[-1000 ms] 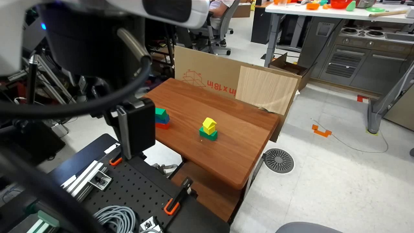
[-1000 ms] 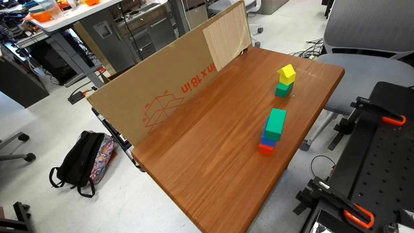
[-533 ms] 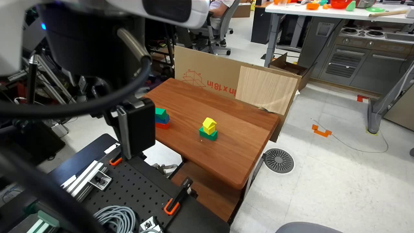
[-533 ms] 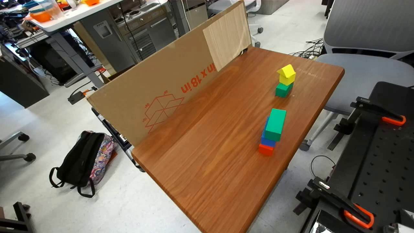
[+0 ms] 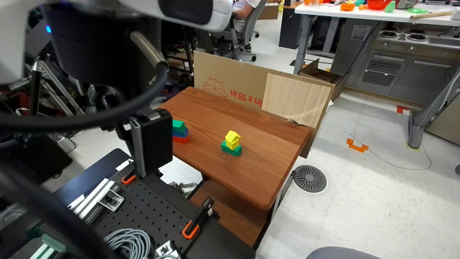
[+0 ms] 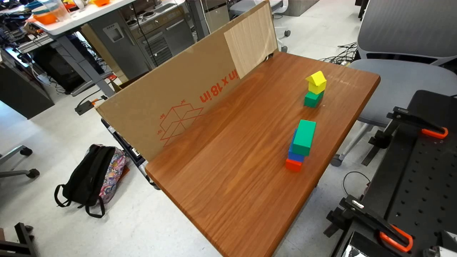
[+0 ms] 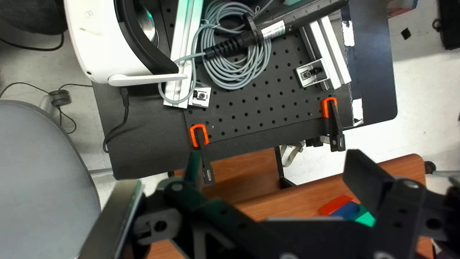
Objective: Pick the green block and put it on the table
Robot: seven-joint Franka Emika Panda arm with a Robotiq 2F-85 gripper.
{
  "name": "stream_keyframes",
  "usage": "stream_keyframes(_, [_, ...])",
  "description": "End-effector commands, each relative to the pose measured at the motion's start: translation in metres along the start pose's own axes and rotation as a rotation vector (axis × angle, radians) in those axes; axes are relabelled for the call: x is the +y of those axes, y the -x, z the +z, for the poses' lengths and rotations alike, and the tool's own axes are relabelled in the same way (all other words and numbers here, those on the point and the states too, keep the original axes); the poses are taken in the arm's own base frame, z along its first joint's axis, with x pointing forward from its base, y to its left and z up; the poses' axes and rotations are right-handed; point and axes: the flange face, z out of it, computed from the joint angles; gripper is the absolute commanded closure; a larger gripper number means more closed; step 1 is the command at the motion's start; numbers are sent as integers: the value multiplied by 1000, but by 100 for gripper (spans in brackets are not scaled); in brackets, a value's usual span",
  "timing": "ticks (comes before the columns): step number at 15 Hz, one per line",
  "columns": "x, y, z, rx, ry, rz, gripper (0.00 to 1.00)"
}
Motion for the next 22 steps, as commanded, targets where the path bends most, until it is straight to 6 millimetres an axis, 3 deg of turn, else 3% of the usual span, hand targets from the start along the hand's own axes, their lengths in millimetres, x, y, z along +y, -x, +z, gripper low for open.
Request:
stream_keyframes(1, [0, 0, -1, -1, 0, 0, 0])
stream_keyframes(14, [0, 0, -1, -1, 0, 0, 0])
stream_keyframes(18, [-12, -14, 5, 46, 7, 11, 0])
stream_keyframes(22, [-40, -41, 25, 147, 56, 5, 0])
